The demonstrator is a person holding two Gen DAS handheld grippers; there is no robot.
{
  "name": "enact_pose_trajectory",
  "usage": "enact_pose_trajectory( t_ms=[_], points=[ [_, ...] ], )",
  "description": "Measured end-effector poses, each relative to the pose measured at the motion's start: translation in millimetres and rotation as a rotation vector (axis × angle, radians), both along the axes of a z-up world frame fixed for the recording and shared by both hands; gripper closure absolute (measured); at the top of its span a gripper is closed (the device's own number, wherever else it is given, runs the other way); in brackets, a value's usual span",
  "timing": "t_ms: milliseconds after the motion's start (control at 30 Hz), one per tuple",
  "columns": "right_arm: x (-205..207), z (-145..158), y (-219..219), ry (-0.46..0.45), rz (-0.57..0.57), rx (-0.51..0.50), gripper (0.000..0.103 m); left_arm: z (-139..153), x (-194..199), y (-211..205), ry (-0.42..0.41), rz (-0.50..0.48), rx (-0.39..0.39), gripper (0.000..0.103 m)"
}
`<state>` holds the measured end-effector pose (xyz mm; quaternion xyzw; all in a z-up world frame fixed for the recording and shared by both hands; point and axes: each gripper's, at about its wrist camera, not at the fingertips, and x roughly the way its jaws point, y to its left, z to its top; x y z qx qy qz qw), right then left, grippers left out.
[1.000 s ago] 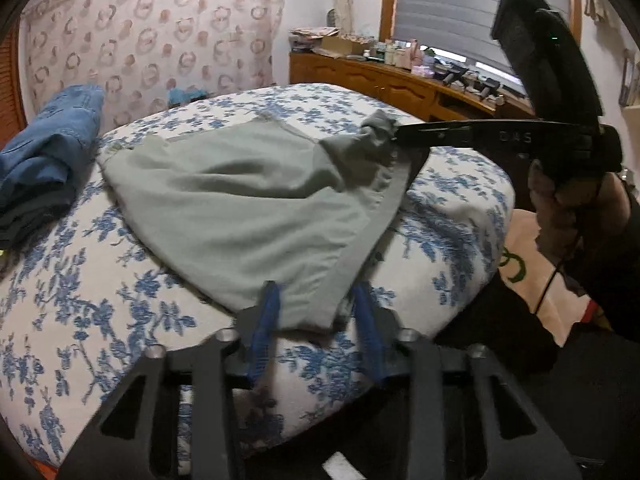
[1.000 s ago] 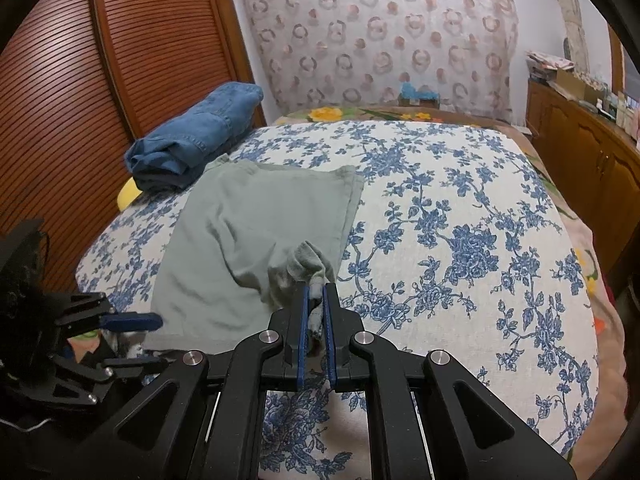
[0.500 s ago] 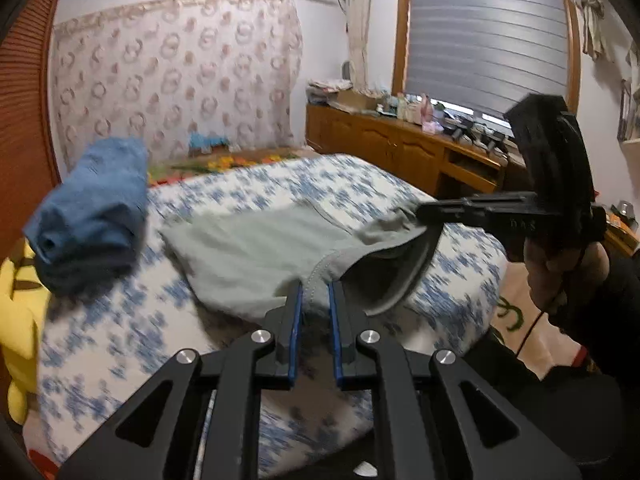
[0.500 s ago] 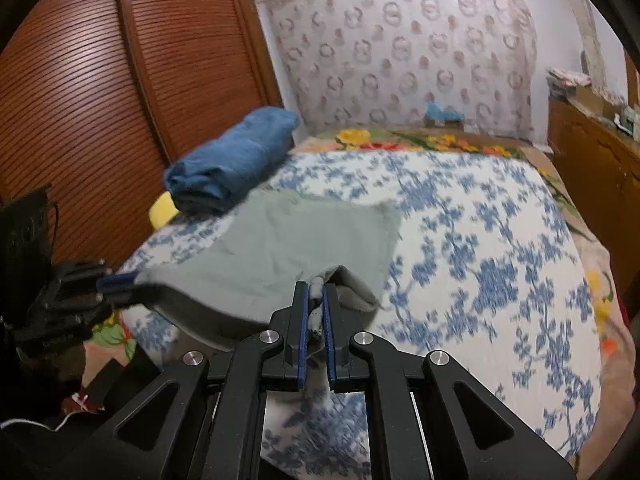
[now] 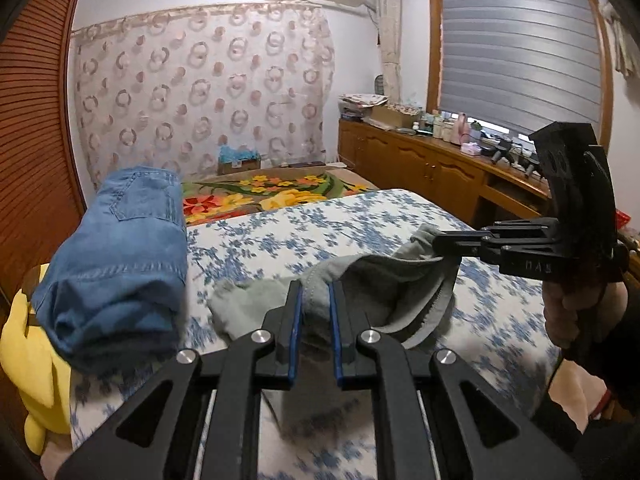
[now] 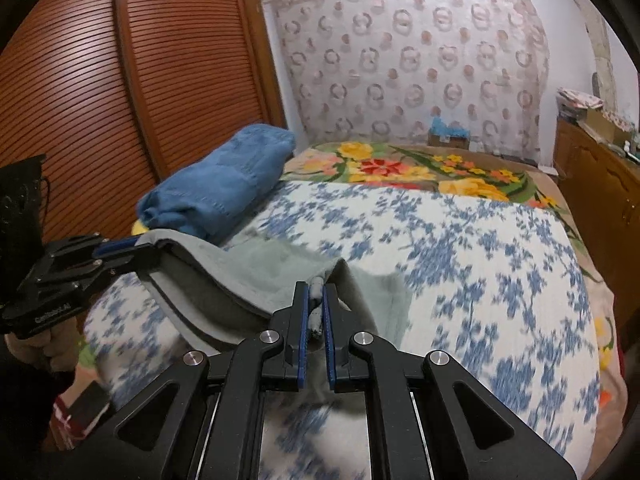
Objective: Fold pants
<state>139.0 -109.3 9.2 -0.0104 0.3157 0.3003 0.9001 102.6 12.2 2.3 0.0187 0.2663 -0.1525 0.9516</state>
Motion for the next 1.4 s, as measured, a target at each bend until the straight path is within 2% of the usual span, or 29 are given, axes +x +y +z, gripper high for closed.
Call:
enact_pose_trajectory(
  t_ms=[167, 300, 367, 433, 467, 667, 867, 933, 1000, 1267, 1367, 1400],
  points=[
    [31, -13, 6, 0.044, -0.029, -0.010, 0.099, -9, 22, 0, 0.011, 0.018, 0.021, 0.092],
    [48, -24, 9, 0.068, -0.051, -0.027, 0.099, -15, 32, 2, 0.025, 0.032, 0.029, 0.086],
    [56, -31, 11, 0.087, -0.062, -0.036, 0.099, -16, 31, 4, 0.023, 0.044, 0.023, 0.078],
    [62, -38, 13, 0.099, -0.068, -0.048, 0.099, -18, 26, 8, 0.024, 0.042, 0.004, 0.064],
    [64, -40, 13, 0.102, -0.069, -0.053, 0.099, -19, 24, 9, 0.028, 0.041, -0.001, 0.062],
    [70, -44, 14, 0.107, -0.077, -0.062, 0.098, -35, 9, 16, 0.074, 0.065, -0.022, 0.062],
    [62, -36, 5, 0.076, -0.081, -0.084, 0.089, -60, -3, 20, 0.155, 0.088, -0.055, 0.062],
    [56, -34, 0, 0.067, -0.079, -0.088, 0.077, -68, -7, 19, 0.180, 0.095, -0.053, 0.062],
    [49, -35, -6, 0.067, -0.073, -0.096, 0.073, -74, -10, 16, 0.195, 0.089, -0.050, 0.062],
    [30, -65, -14, 0.158, -0.026, -0.112, 0.067, -88, -9, 8, 0.241, 0.083, -0.032, 0.062],
    [30, -73, -12, 0.193, -0.011, -0.109, 0.063, -88, -6, 6, 0.246, 0.080, -0.020, 0.070],
    [30, -77, -11, 0.206, -0.005, -0.115, 0.063, -89, -5, 6, 0.249, 0.081, -0.014, 0.077]
  ],
)
